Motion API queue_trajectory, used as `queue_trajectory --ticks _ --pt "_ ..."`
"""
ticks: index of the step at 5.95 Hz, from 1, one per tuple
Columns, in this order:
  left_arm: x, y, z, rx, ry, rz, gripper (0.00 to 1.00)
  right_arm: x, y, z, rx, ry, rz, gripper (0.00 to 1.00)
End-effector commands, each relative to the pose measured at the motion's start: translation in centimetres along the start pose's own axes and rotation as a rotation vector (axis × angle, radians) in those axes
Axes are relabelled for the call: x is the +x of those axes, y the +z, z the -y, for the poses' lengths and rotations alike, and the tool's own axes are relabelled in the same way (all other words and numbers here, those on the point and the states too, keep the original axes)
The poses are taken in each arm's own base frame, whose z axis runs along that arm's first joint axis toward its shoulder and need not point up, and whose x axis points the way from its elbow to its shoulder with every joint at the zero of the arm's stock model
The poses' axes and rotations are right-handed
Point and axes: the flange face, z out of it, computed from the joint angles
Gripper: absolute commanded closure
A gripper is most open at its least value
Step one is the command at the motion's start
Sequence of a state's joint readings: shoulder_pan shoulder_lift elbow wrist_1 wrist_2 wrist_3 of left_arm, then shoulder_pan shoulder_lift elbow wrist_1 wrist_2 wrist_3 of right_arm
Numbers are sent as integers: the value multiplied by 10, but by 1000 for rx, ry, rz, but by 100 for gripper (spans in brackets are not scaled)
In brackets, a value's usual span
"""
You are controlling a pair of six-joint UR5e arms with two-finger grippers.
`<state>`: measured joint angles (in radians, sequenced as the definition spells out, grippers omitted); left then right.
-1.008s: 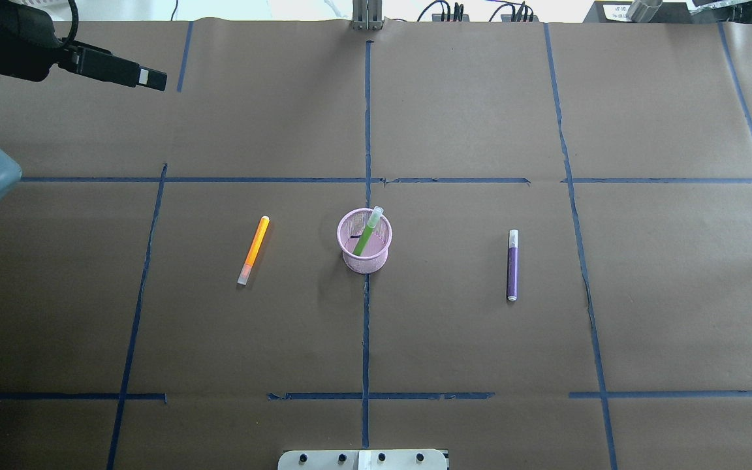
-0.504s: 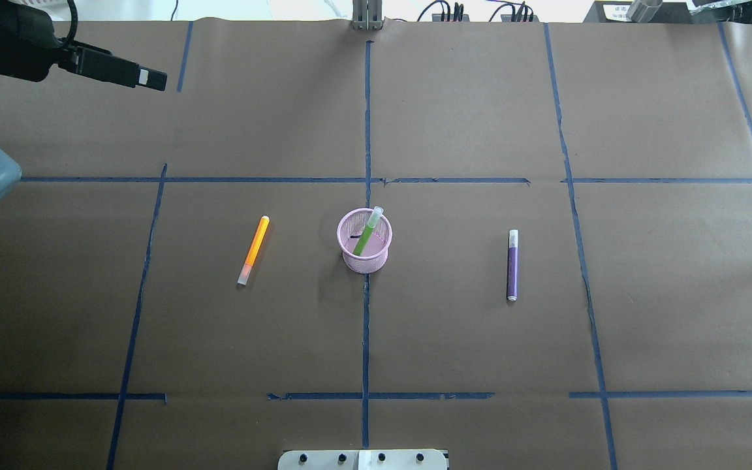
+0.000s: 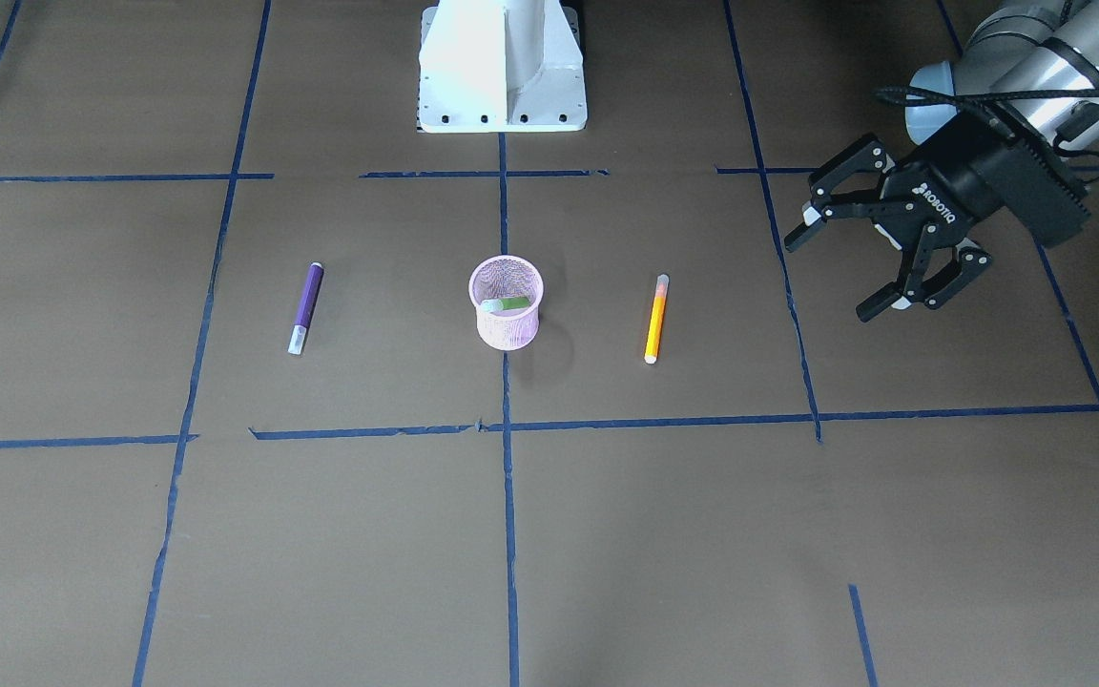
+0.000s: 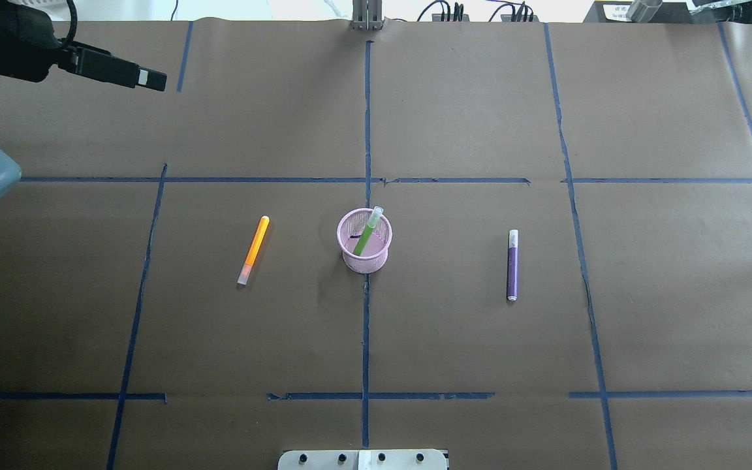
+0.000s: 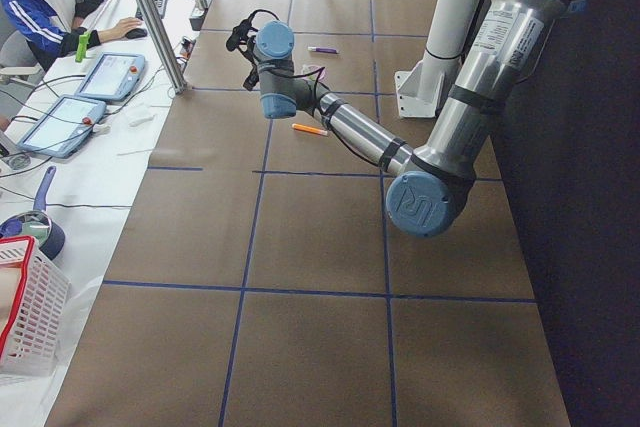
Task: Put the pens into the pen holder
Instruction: 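Withdraw the left gripper away from the cup, farther from the robot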
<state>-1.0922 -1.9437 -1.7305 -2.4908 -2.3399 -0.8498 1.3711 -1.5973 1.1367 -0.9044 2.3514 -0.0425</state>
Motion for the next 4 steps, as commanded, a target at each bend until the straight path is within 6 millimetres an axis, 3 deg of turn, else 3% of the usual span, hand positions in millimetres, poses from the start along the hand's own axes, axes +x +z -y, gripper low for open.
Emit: queue_trajectory --ticks 1,2,3,4 --pt "-1 0 0 2 -1 3 0 -11 -12 12 29 -24 9 100" --pt "0 0 0 2 0 1 0 -31 -37 25 84 -54 43 100" --pt "0 0 0 1 2 0 0 -64 -84 53 179 -18 66 100" --pt "0 0 0 -1 0 -1 0 -111 -133 80 269 -58 79 99"
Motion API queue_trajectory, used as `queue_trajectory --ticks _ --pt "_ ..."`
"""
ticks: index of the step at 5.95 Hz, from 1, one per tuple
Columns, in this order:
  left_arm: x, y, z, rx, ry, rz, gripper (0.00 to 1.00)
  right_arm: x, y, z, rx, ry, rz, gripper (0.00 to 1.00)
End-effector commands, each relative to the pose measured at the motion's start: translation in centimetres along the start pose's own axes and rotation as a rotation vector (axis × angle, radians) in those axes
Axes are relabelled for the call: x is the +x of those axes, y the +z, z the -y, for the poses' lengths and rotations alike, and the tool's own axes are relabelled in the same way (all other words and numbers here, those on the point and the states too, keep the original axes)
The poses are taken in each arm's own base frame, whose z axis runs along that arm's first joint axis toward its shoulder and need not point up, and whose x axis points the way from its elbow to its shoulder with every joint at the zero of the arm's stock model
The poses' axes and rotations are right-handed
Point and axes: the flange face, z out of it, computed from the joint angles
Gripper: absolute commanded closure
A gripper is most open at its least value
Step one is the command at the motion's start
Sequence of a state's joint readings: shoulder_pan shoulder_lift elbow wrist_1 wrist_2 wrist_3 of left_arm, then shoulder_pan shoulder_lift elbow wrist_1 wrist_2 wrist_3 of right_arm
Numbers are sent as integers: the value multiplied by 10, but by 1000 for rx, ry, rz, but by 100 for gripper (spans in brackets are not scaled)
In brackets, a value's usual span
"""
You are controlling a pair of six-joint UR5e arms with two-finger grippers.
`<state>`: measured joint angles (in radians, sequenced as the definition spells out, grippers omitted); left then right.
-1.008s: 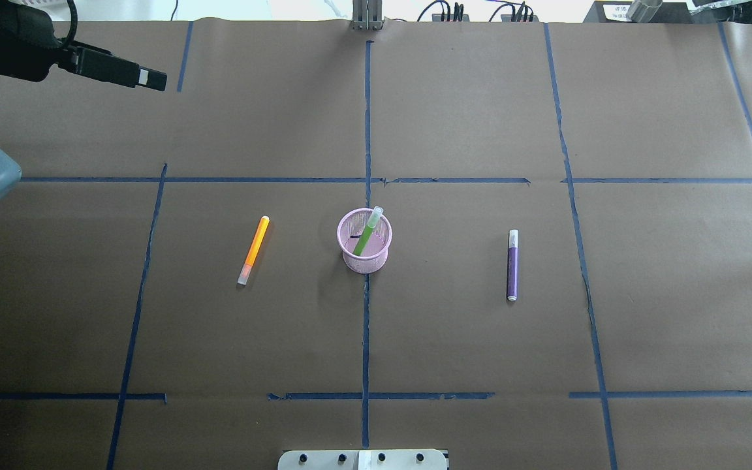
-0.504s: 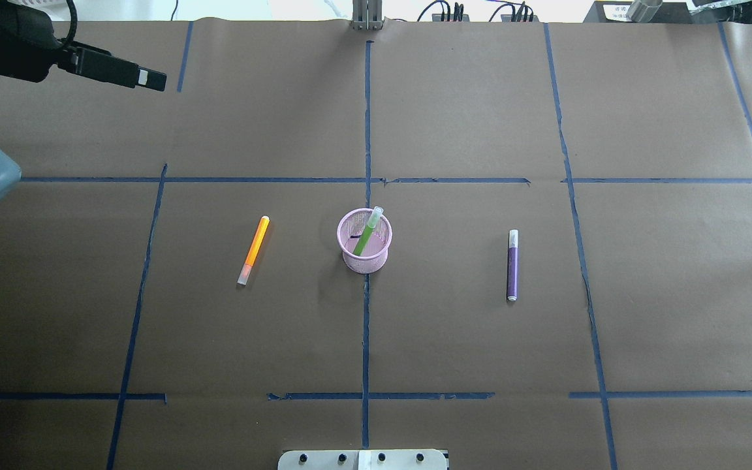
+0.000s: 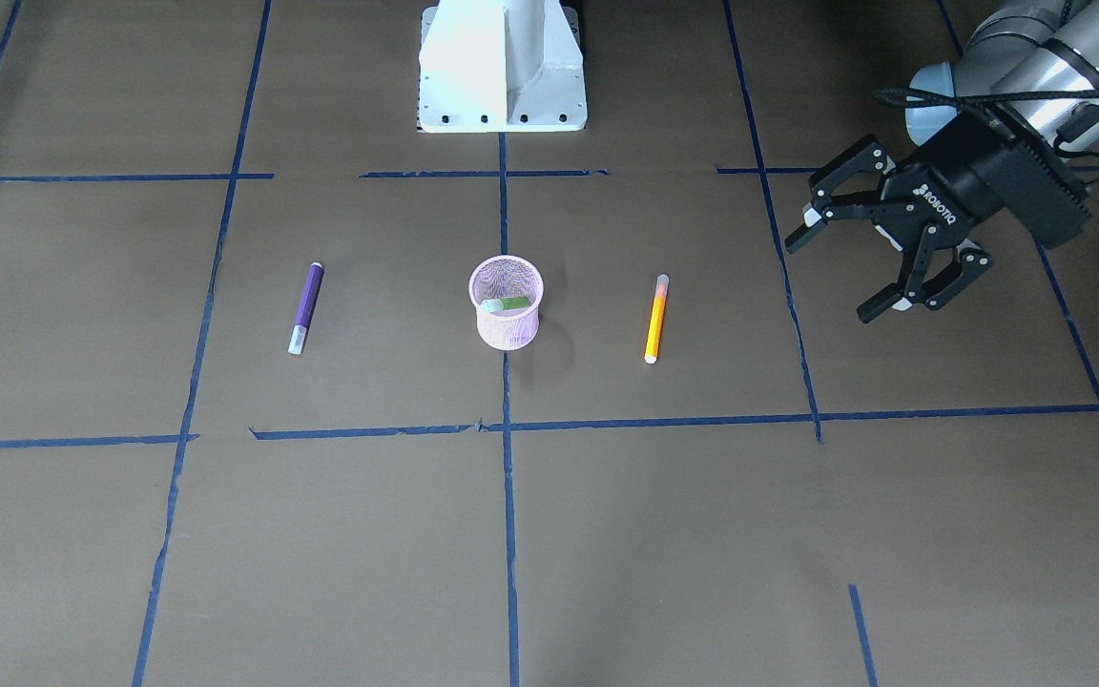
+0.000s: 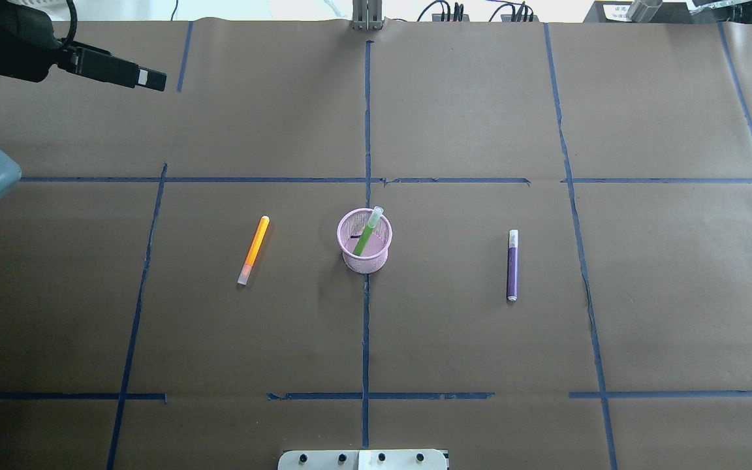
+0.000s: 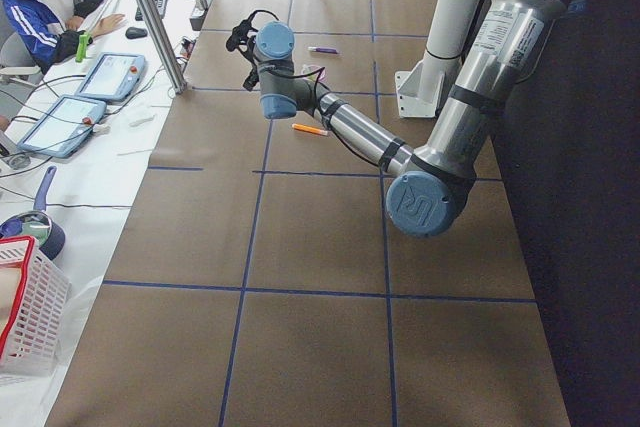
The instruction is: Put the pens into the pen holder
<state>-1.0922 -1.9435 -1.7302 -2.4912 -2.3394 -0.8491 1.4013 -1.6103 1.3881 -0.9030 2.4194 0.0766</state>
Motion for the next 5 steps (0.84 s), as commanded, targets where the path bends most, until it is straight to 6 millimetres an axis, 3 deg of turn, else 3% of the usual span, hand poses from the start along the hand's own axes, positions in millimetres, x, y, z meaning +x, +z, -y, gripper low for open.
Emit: queue_trajectory --ticks 1,2,3,5 --pt "0 0 0 -1 1 -1 0 -82 -66 59 149 -107 37 99" --pt "0 0 0 0 2 -2 0 -118 -81 76 190 -180 55 100" --pt "-1 0 -1 -2 -1 -2 0 -169 -90 120 220 -199 132 100" --pt "-2 1 -1 -2 -1 1 0 -275 -69 169 370 -416 159 100"
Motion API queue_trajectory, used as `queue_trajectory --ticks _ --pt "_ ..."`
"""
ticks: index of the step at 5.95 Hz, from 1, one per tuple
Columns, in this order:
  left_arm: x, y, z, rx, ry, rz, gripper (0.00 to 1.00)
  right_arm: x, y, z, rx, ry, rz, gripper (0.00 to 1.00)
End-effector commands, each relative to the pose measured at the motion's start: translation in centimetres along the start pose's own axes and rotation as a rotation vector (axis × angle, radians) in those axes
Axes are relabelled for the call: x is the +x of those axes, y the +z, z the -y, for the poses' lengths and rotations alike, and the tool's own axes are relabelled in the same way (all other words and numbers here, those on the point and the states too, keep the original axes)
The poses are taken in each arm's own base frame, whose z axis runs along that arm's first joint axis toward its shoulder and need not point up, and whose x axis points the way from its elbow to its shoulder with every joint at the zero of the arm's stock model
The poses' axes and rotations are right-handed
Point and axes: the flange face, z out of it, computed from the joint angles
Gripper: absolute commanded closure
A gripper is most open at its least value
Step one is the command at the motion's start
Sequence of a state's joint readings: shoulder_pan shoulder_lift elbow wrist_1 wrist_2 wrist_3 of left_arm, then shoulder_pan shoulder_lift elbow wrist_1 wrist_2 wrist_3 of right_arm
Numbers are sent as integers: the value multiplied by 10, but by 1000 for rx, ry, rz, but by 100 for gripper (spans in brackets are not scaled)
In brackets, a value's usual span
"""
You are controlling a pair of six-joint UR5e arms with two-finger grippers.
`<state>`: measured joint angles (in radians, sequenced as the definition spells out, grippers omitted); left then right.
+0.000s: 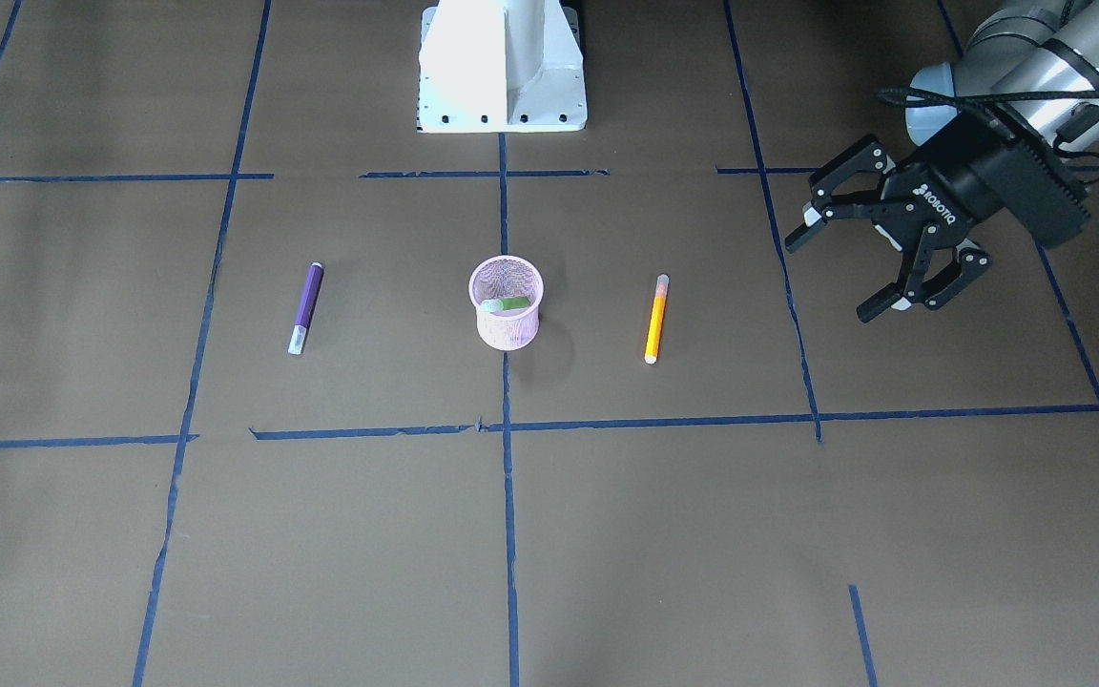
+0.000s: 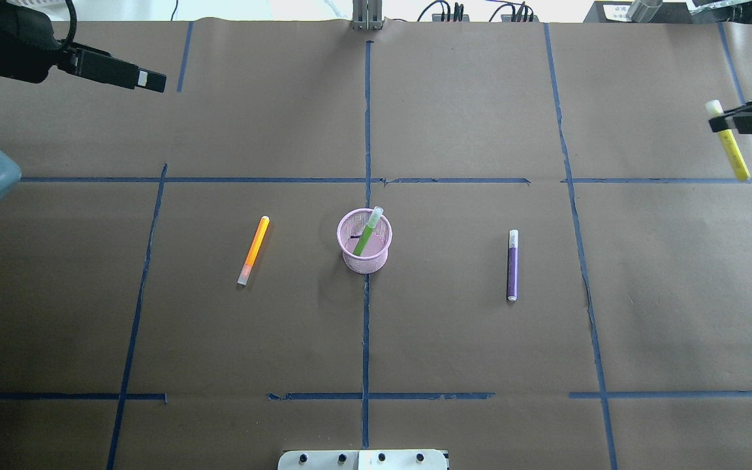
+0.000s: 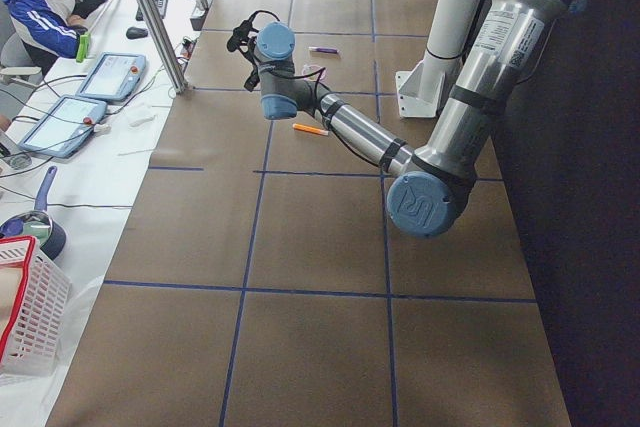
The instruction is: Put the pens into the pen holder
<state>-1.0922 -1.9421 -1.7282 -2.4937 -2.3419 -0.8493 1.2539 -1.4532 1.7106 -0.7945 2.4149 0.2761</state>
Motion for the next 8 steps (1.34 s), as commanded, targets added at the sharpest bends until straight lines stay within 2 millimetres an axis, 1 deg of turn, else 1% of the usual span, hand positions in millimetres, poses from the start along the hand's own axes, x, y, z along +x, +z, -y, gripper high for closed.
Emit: queue_trajectory --ticks 1,2,3,4,5,6,7,8 --pt "-3 1 0 -2 -4 4 0 -109 67 67 217 -137 57 100" --pt "-10 4 -1 -9 11 16 0 -167 107 67 353 -86 65 100" --pt "-40 -1 -29 -43 60 57 0 -215 130 69 471 -83 85 100" --pt "-62 -2 -38 -78 52 106 0 -245 140 78 513 -54 109 100" --pt "-66 6 -39 -117 14 136 0 -277 153 84 554 -44 114 100" --pt "-60 24 -44 -158 -8 143 0 -310 166 88 585 -32 107 100" --pt "-34 70 -49 -197 -16 182 0 -331 181 97 612 -19 96 100" --pt "-9 115 -58 -198 6 266 0 -349 199 107 641 1 69 100"
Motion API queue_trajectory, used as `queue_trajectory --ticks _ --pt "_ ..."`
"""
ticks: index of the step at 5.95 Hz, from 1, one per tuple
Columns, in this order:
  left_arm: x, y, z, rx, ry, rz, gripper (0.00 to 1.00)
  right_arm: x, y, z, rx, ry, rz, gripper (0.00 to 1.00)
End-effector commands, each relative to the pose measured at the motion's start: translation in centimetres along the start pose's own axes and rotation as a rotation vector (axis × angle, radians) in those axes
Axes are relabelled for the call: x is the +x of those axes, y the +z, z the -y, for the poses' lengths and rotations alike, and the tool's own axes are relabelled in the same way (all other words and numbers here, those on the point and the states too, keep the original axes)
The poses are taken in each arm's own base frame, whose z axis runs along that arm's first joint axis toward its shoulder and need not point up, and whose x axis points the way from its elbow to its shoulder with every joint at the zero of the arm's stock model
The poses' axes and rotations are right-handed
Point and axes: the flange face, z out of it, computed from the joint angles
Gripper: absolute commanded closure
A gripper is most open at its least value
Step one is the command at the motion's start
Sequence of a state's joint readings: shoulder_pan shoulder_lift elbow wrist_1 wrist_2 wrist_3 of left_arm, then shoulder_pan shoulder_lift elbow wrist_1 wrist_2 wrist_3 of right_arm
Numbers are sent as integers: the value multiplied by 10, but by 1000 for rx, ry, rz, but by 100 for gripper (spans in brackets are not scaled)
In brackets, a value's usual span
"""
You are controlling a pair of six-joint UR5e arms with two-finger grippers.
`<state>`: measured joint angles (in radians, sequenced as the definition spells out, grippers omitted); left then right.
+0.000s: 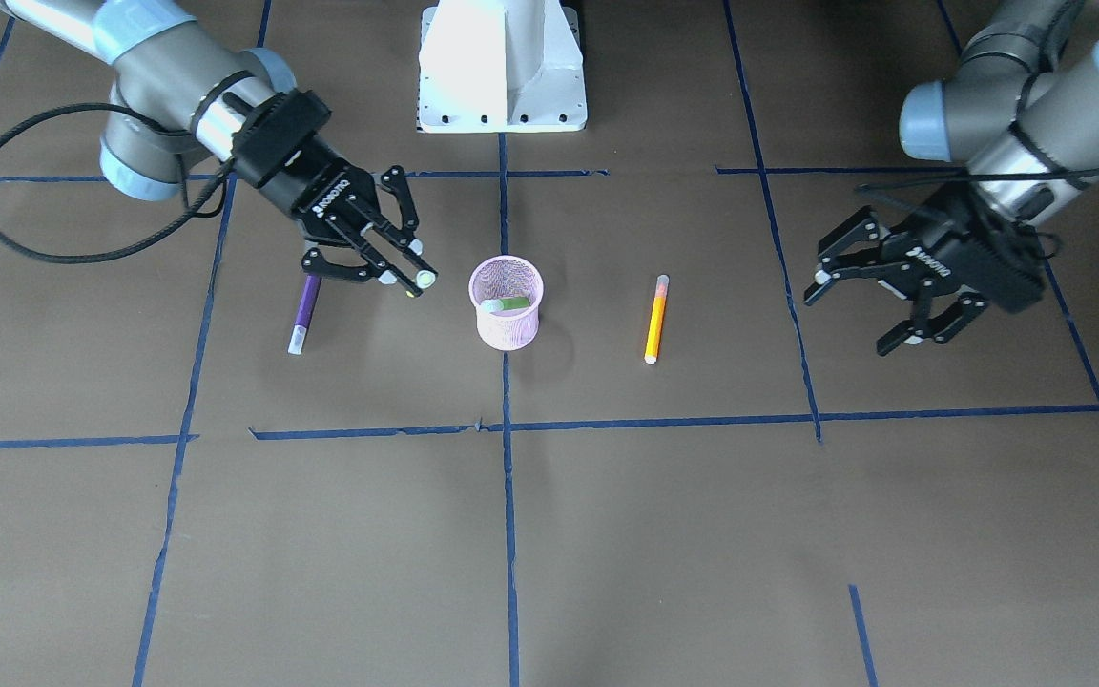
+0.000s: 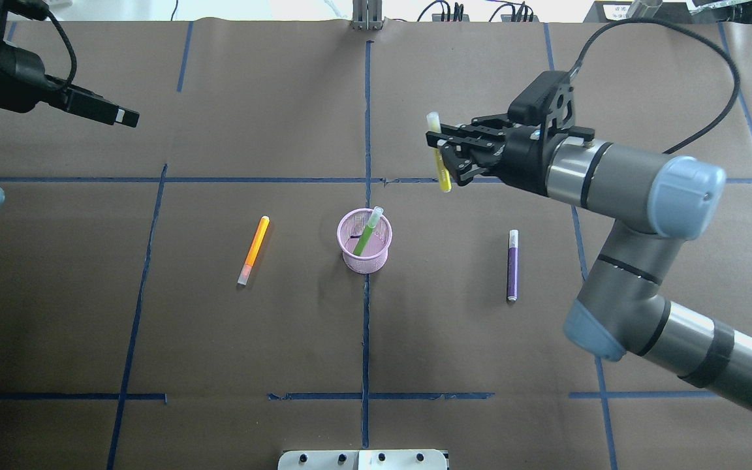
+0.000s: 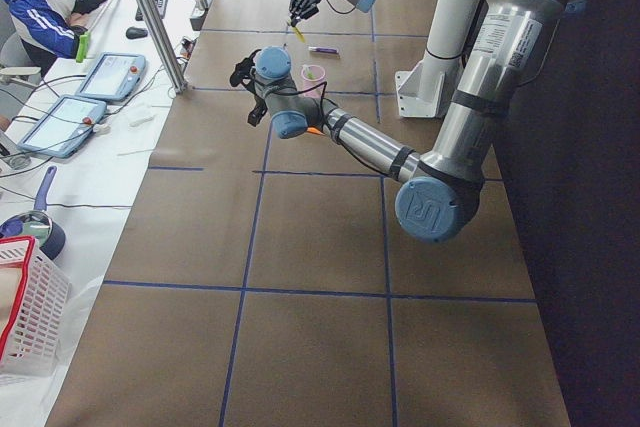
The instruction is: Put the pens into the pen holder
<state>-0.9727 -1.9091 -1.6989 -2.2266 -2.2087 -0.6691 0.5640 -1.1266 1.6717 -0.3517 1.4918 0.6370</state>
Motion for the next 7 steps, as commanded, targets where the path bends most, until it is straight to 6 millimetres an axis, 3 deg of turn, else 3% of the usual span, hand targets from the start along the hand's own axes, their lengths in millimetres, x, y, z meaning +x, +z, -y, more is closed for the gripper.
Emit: queue_trajectory --ticks 1,2,3,5,7 --pt "53 59 -13 -14 26 81 0 -31 27 -5 67 19 -53 100" --pt "55 63 -14 -17 28 82 0 -49 32 -8 83 28 -52 100" --pt "53 64 -14 -16 28 88 0 -68 51 -13 79 35 -51 100" --pt "53 63 -15 -15 30 87 0 -76 61 -47 15 18 -52 100" --pt "54 63 -14 -14 31 86 0 -81 64 -63 -10 17 -47 99"
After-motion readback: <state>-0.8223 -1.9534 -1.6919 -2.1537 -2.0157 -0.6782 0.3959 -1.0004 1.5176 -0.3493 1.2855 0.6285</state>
